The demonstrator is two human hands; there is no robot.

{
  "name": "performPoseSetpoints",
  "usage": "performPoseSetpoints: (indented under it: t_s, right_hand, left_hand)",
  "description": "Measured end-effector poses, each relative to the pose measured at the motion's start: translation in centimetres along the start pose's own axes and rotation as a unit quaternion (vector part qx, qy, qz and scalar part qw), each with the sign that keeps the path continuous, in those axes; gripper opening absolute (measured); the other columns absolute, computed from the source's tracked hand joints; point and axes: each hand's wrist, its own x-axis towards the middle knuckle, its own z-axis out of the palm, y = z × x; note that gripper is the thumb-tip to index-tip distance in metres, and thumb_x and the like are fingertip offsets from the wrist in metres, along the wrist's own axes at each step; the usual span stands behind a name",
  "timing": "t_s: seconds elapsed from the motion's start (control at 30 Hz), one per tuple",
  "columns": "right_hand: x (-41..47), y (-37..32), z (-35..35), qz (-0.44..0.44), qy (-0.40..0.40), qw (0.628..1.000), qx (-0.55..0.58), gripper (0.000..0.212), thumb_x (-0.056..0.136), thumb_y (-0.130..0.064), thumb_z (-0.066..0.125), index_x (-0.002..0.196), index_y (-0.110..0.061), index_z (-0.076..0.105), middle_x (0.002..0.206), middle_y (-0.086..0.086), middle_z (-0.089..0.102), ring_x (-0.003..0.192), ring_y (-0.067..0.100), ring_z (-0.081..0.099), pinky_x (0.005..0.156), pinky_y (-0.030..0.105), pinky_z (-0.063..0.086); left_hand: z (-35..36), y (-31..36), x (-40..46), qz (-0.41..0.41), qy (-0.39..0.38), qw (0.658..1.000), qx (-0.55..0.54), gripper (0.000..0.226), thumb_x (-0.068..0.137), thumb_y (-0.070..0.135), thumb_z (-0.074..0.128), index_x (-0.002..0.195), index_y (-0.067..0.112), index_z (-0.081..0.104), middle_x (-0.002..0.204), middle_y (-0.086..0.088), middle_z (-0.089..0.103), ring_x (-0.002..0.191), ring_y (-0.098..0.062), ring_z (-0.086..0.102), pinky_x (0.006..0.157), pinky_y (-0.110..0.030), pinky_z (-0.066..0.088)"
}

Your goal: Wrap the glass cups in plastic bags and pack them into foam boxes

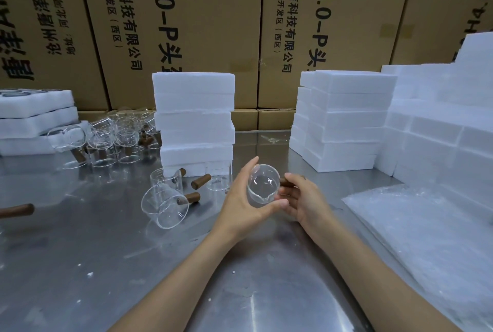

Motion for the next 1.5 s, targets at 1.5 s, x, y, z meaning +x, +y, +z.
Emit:
performPoseSetpoints:
  t_s: [1.5]
  right_hand:
    - [-1.3, -0.3, 0.1, 0.067, -0.034, 0.984, 0.162, 0.025, 0.088, -0.018, 0.048, 0.068, -0.006, 0.055, 0.047, 0.003, 0.048, 0.043, 0.014, 0.054, 0.044, 0.020, 0.050]
  left_hand:
    - [-2.0, 2.2, -0.1, -0.047, -0.051, 0.987, -0.146, 0.063, 0.076, -0.003, 0.075, 0.131, 0.018, 0.052, 0.120, 0.012, 0.060, 0.100, 0.020, 0.055, 0.078, -0.003, 0.042]
